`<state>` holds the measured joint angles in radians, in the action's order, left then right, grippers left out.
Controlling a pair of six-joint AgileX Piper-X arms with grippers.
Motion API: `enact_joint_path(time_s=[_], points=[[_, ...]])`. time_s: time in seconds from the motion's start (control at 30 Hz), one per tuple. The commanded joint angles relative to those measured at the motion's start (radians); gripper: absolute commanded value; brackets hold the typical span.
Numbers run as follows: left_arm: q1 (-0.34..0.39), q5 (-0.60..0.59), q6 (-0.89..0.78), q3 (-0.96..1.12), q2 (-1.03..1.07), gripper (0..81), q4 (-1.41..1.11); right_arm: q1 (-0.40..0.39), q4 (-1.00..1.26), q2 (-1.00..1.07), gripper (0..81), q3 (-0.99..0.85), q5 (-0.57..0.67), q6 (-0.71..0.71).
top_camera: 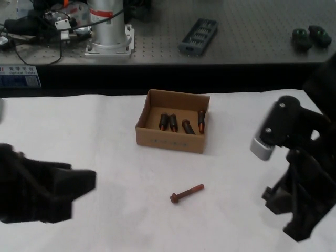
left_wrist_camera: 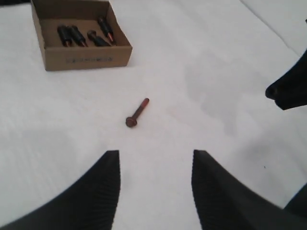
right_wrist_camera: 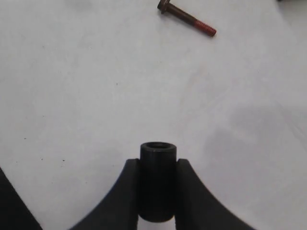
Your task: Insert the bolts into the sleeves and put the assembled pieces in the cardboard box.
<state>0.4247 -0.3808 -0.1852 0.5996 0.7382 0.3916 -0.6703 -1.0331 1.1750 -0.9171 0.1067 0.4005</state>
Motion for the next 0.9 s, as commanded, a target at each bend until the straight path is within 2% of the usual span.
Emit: enact_joint_path(time_s=[0.0,0.2,0.3,0.6,0.73,0.87], points=[[0.040,0.012,-0.075,0.011,0.082,34.4,-0.008,0.001,-0.018,-0.034,1.9,0.012,0.016,-0.004],[0.134,0.032,-0.100,0.063,0.314,34.4,-0.107,0.001,-0.032,-0.074,1.9,0.018,0.016,-0.004],[0.167,0.032,-0.054,0.103,0.424,34.4,-0.183,0.001,-0.032,-0.082,1.9,0.019,0.016,-0.004],[0.184,-0.018,0.178,0.278,0.705,34.4,-0.176,0.001,-0.032,-0.081,1.9,0.019,0.018,0.004],[0.184,-0.011,0.185,0.345,0.795,34.4,-0.149,0.001,-0.032,-0.081,1.9,0.019,0.023,0.004],[0.197,0.045,0.162,0.406,0.851,34.4,-0.077,0.001,-0.032,-0.081,1.9,0.019,0.023,0.004]])
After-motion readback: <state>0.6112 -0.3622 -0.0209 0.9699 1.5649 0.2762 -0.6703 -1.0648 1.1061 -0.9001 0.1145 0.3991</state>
